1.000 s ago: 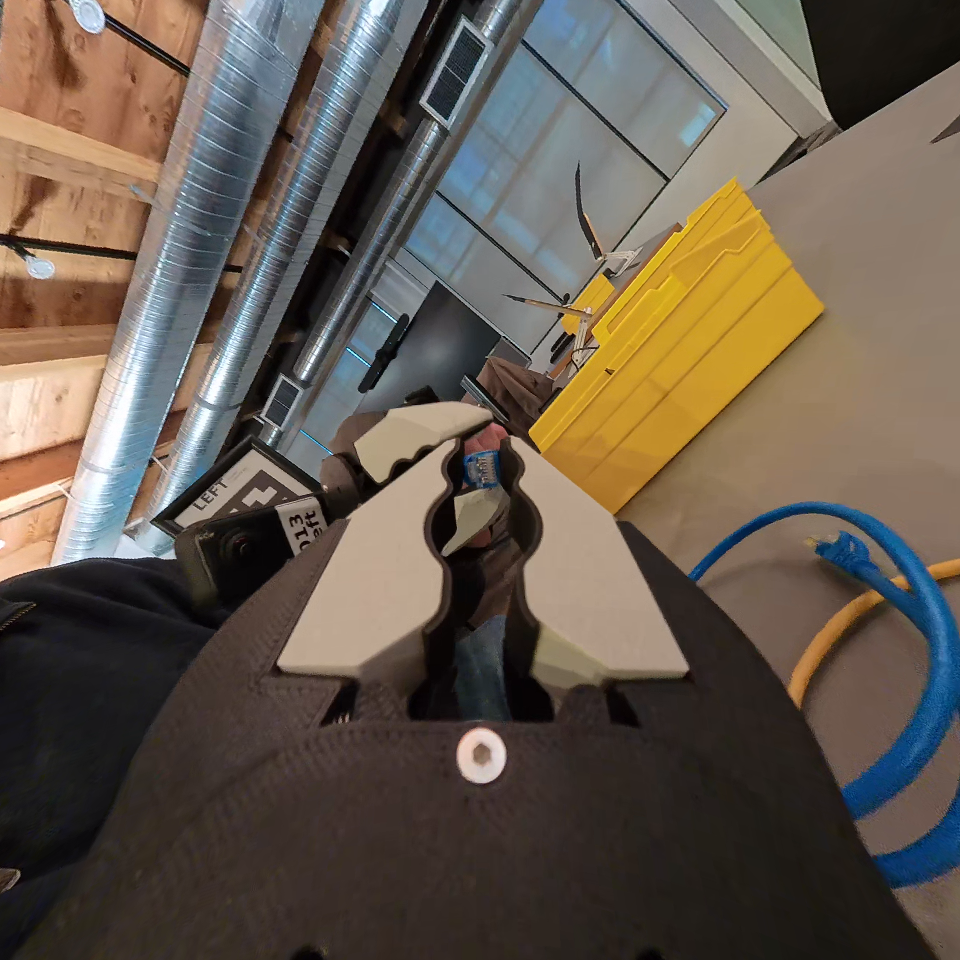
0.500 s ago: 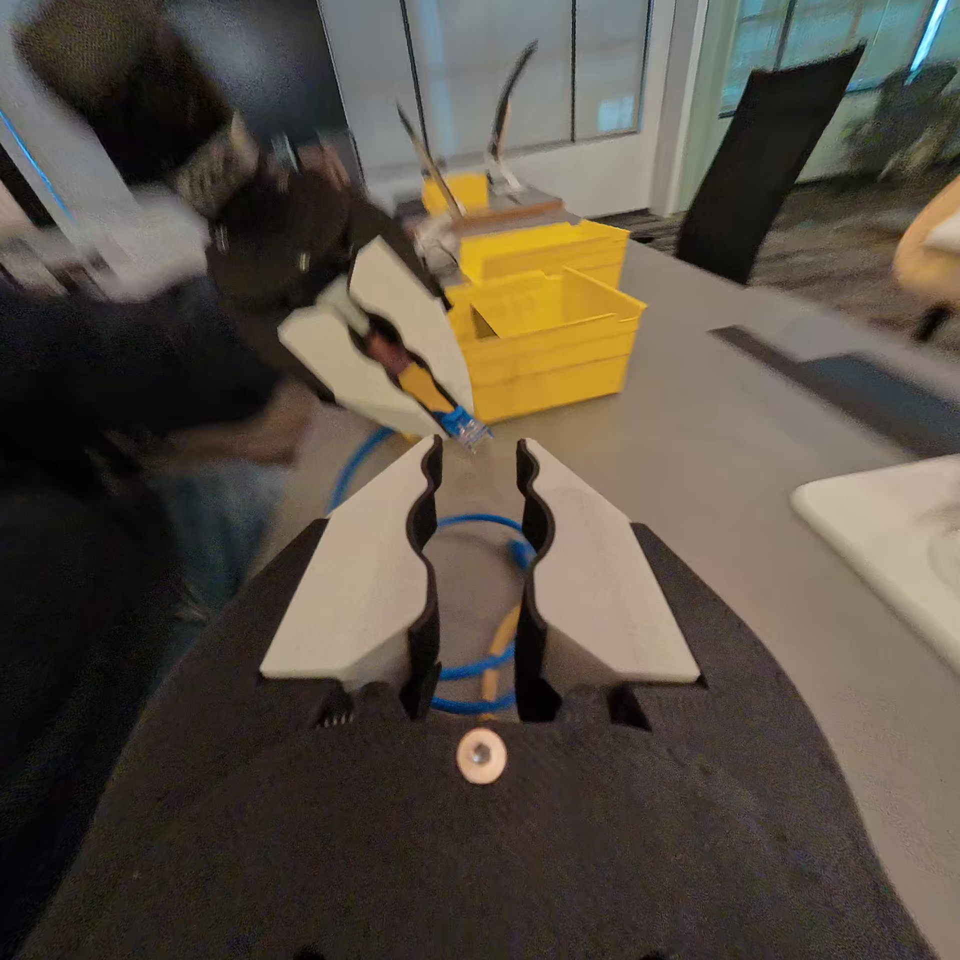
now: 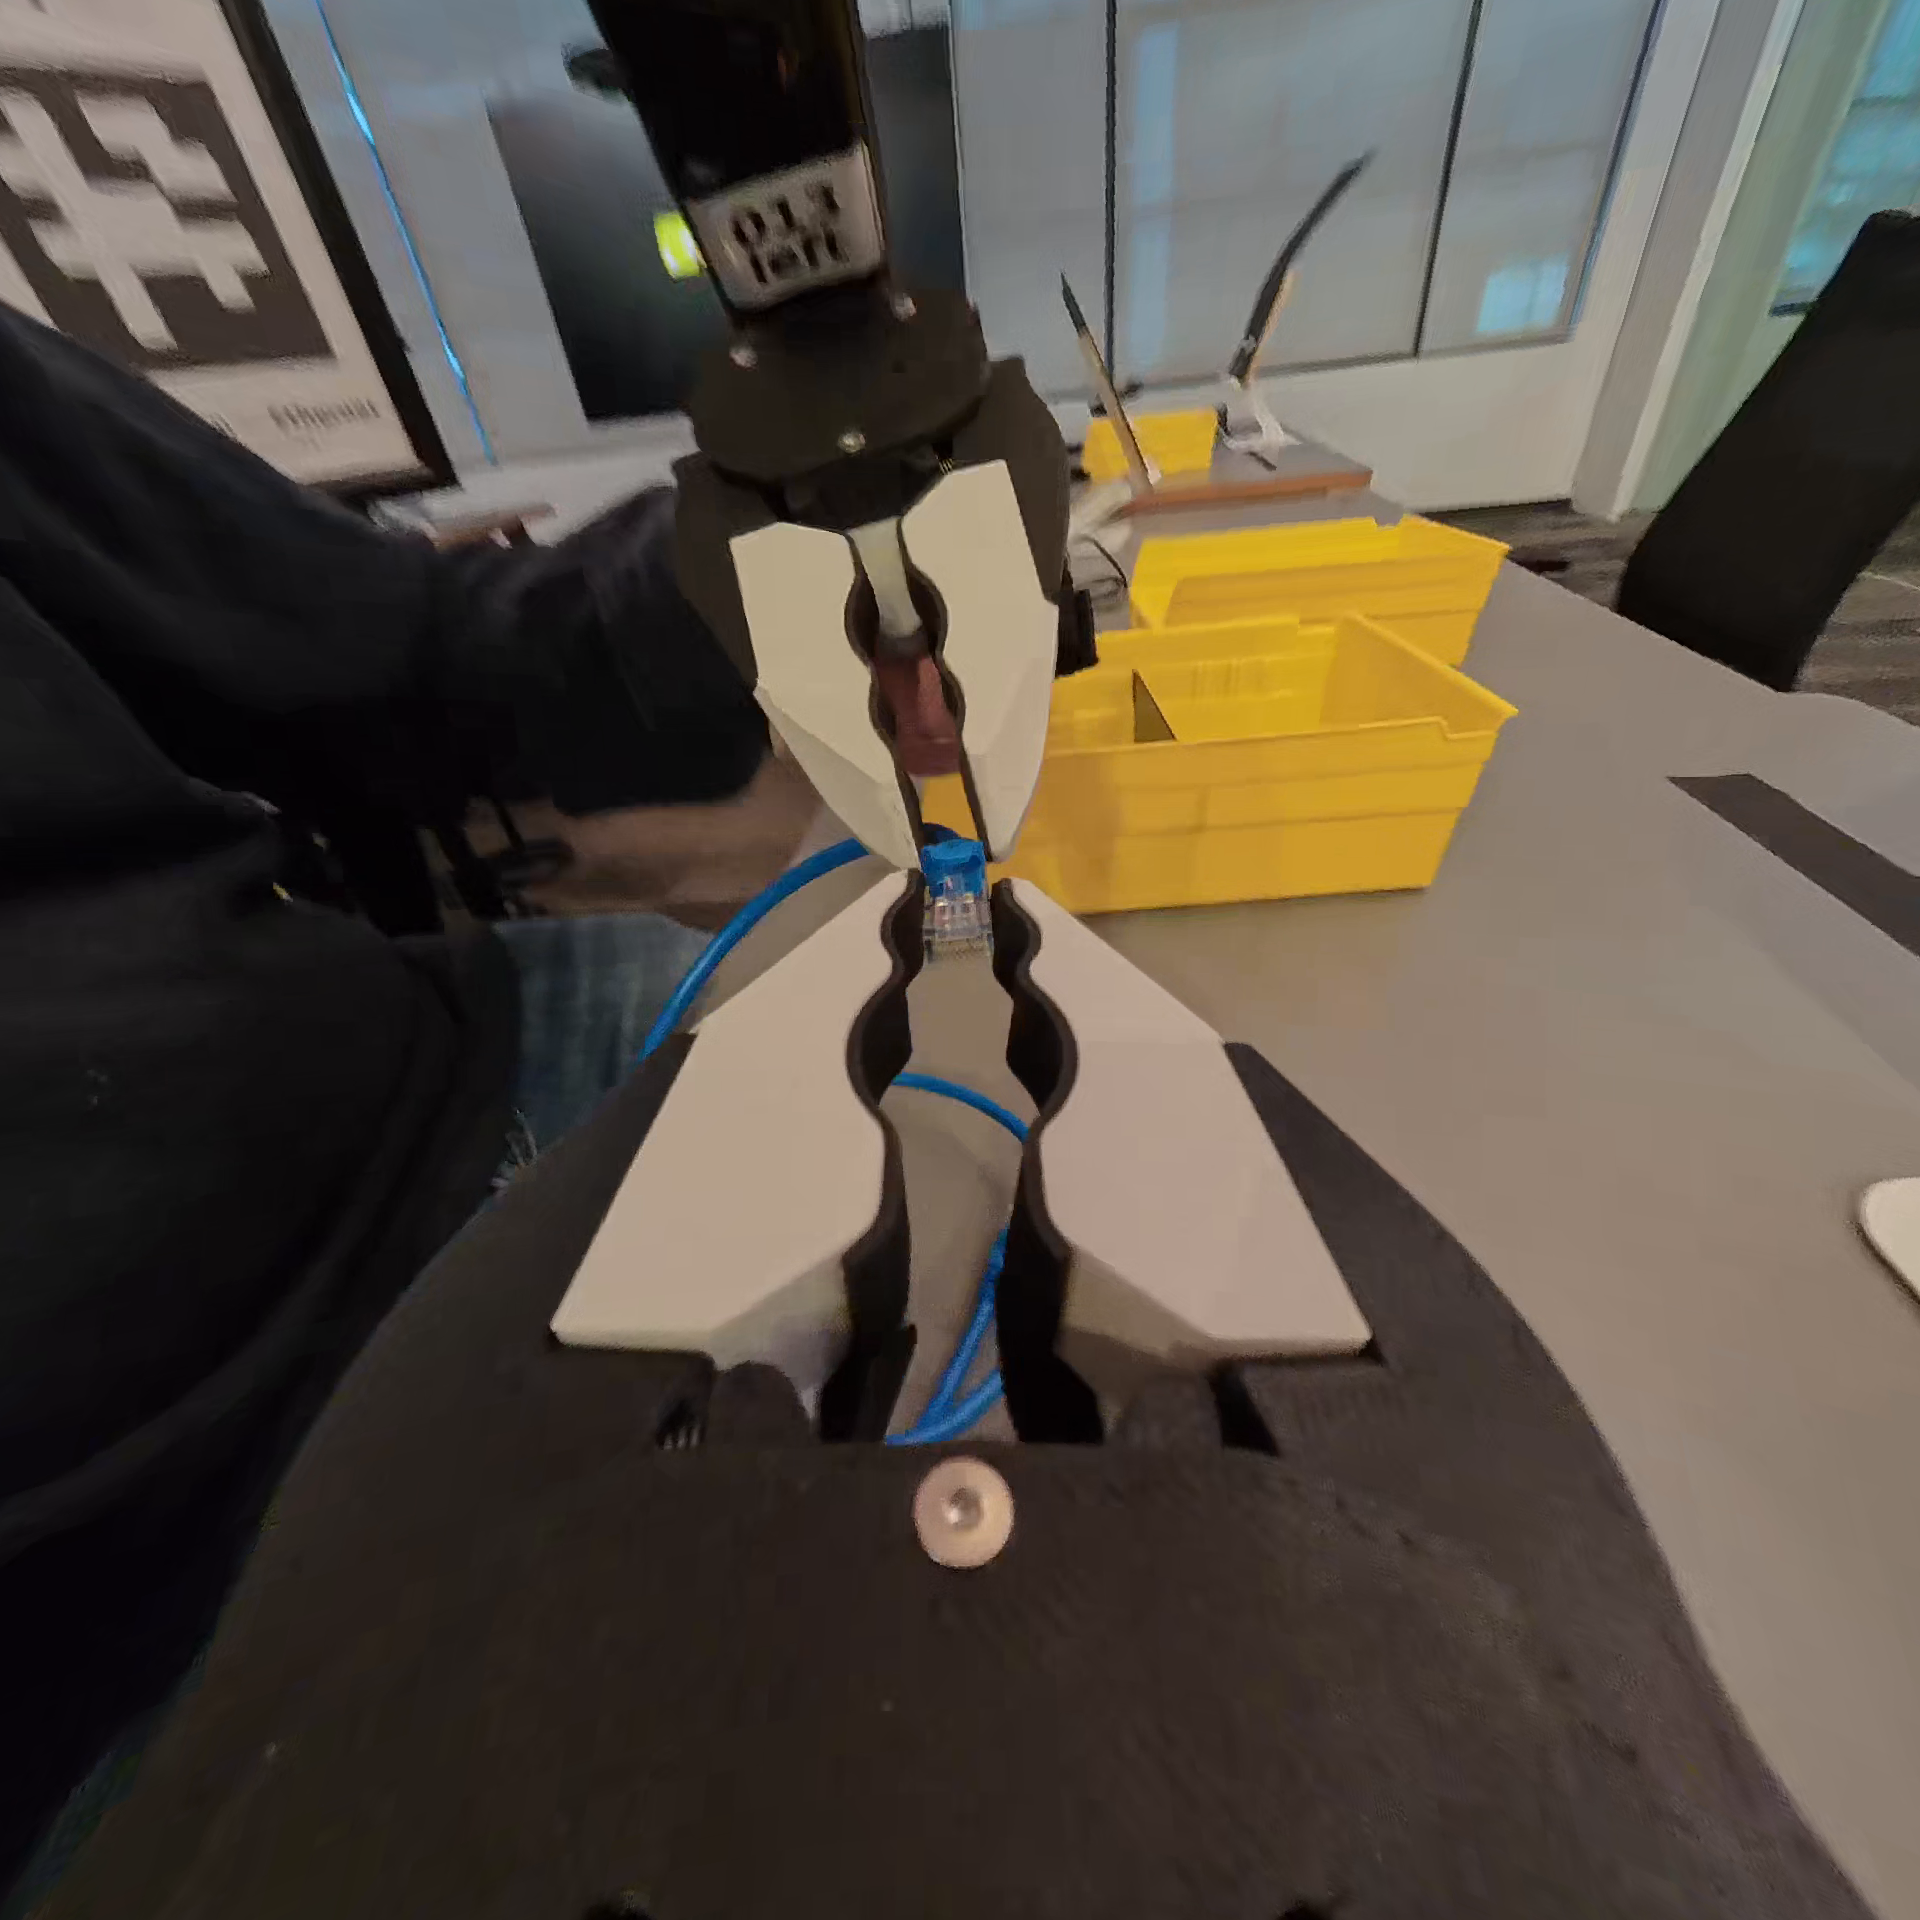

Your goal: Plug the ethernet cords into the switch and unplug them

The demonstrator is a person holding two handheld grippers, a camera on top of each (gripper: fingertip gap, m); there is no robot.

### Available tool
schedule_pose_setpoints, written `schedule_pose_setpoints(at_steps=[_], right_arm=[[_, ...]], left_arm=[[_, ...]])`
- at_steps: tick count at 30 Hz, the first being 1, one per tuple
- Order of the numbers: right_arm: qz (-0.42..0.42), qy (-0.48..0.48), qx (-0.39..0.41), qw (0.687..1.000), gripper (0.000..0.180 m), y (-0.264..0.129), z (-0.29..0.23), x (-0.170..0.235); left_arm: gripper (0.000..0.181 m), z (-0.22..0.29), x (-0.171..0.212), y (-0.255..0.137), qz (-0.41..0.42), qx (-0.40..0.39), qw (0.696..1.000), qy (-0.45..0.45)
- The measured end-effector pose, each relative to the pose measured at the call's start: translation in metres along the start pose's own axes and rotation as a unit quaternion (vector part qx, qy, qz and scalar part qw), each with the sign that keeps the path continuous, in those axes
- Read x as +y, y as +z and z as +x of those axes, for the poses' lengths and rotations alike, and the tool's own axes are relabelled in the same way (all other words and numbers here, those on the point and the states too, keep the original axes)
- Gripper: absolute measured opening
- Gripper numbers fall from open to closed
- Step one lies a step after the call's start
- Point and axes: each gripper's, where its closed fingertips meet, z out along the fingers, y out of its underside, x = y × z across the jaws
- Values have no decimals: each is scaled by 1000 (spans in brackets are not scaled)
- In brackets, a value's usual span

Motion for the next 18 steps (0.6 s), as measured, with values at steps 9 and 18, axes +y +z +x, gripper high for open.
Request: schedule_pose_setpoints(at_steps=[9,18], right_arm=[[140,79,-38,986,11,-5,6,-10],[200,125,-74,969,11,-9,7,-15]], left_arm=[[40,-3,-10,0,163,36,981,-101],[18,-6,-25,4,253,-9,962,-102]])
